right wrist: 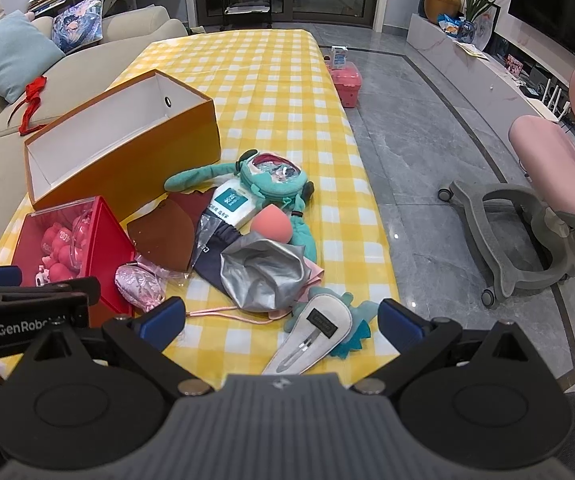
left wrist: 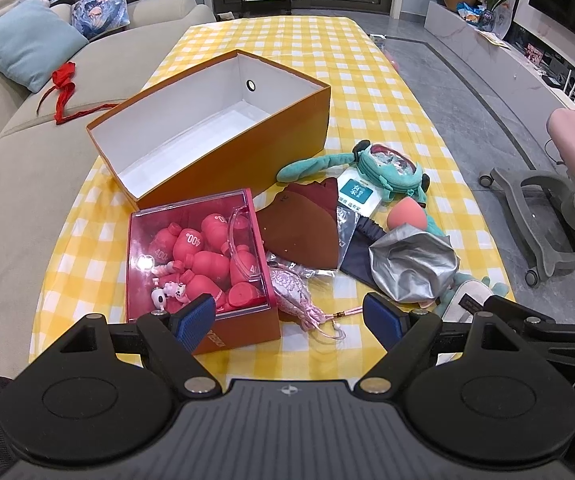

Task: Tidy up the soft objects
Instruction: 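Move both tools toward the pile of soft items on the table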

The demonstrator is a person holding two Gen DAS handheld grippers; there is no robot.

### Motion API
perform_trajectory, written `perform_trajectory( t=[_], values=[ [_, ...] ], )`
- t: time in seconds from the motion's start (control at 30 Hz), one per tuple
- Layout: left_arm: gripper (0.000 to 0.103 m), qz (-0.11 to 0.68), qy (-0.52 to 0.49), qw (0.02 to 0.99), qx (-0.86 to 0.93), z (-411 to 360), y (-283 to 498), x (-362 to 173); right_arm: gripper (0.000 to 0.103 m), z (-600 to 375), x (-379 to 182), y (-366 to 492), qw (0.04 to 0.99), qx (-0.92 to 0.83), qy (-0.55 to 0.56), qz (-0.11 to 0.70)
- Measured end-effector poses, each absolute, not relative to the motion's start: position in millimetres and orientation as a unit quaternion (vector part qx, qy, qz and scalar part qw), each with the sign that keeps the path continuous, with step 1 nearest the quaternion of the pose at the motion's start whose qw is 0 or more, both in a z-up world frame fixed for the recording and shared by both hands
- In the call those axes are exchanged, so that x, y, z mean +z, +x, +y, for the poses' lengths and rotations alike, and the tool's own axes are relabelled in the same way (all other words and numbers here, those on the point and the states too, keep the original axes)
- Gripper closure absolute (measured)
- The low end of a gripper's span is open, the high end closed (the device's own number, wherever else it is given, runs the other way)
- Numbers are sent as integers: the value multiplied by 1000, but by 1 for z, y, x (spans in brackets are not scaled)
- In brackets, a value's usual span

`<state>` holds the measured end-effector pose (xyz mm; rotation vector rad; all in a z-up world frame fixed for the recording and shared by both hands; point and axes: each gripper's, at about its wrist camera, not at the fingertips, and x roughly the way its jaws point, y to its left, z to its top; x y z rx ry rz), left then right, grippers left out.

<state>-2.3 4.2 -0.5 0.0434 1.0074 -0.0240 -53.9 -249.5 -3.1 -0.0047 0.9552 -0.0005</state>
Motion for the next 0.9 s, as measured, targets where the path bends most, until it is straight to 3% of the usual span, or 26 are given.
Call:
perform_trajectory(
  t=[0.9],
  values=[
    [5,489,20,872,-13,1,-2,-8,3,-250,-4,-52,887,-2,-5,461]
  ],
)
